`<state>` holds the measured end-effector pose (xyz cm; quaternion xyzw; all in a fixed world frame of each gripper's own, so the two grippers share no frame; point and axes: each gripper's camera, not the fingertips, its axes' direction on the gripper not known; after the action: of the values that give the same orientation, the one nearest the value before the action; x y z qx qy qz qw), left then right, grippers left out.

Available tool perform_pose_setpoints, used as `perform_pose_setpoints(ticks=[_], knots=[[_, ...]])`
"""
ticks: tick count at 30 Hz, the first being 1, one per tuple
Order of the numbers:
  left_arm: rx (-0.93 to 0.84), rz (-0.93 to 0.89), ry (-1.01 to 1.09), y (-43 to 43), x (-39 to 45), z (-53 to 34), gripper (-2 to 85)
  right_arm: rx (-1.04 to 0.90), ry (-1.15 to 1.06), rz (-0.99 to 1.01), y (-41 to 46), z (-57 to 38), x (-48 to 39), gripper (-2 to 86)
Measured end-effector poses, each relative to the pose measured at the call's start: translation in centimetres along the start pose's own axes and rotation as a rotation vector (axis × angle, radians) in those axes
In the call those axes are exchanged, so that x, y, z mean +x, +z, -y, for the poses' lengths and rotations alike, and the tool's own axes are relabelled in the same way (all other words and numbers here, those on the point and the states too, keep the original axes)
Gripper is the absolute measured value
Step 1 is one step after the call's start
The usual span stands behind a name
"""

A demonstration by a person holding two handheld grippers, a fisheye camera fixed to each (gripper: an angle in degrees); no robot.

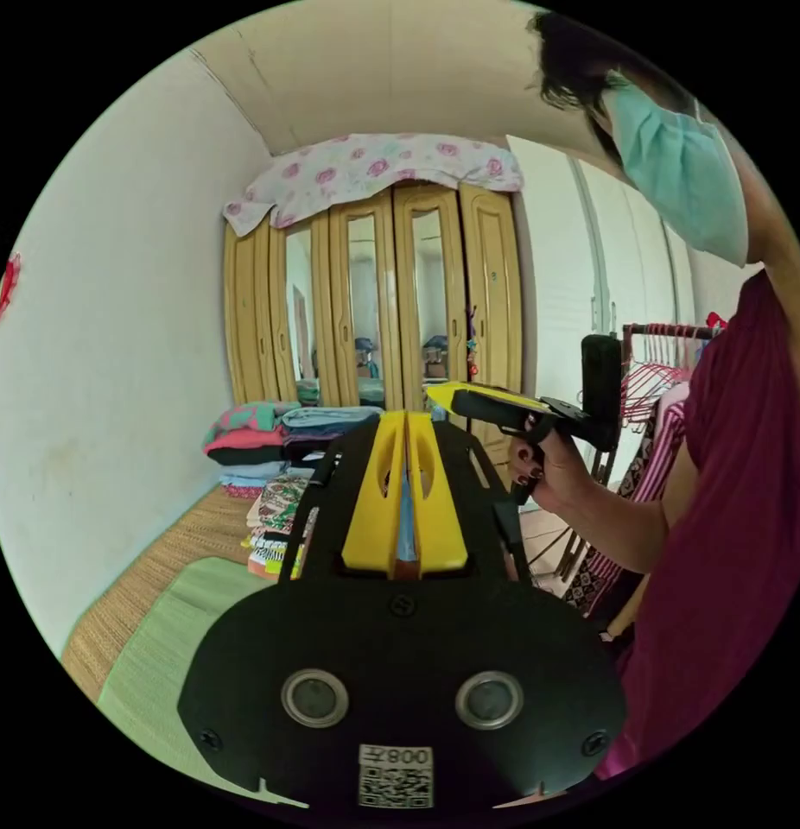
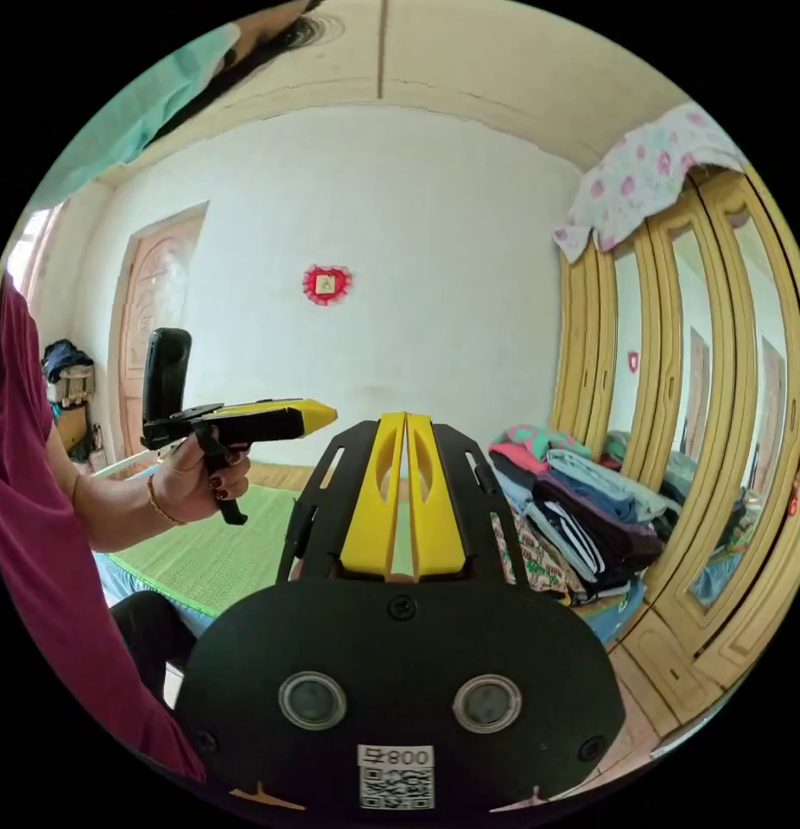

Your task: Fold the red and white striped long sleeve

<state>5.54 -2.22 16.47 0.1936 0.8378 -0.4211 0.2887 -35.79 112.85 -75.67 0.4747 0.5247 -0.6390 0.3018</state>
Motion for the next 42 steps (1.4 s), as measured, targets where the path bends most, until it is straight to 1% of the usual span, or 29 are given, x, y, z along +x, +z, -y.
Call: perform_pose_setpoints(ticks=[4,7,13,17,20,24,27,29,34,37,42], knots=[[0.089,-0.01,0.057,-6.3,2.1,2.2,0.9,0.019,-0.054,-0.031,-3.1,3.9,-3.6,0.1],[0.133,-0.014,0.057,-9.8,2.9,3.1,1.7,0.007,-0.08,-0.025,-5.6,6.5,-5.6,0.1],[0.061,-0.198,-0.044,-12.5,1.6,6.7,6.3,0.008,-0.091,-0.051,-10.9,10.7,-7.4,0.5],[0.008,-0.289,-0.055,-11.7,1.8,8.9,7.3,0.023,-0.09,-0.074,-15.2,12.8,-7.4,1.8],[-0.052,-0.381,-0.076,-9.4,2.2,10.7,7.5,0.028,-0.094,-0.111,-17.9,13.8,-7.0,4.0],[-0.141,-0.529,-0.125,-4.1,3.5,13.5,7.7,0.042,-0.079,-0.133,-20.8,14.3,-5.1,6.0],[-0.191,-0.617,-0.093,0.1,5.7,16.5,7.9,0.067,-0.036,-0.114,-23.2,14.4,-2.2,6.5],[-0.211,-0.657,-0.05,2.6,7.5,18.7,7.7,0.086,0.006,-0.06,-24.9,14.2,0.6,6.6],[-0.298,-0.787,0.108,11.0,14.5,26.2,5.5,0.096,0.042,-0.018,-28.2,13.5,5.6,6.4],[-0.329,-0.894,0.116,15.2,17.6,29.9,5.5,0.104,0.064,-0.009,-30.8,13.0,8.6,6.4],[-0.385,-1.002,0.138,20.0,21.9,34.8,5.8,0.126,0.112,0.017,-34.5,11.4,12.8,6.4]])
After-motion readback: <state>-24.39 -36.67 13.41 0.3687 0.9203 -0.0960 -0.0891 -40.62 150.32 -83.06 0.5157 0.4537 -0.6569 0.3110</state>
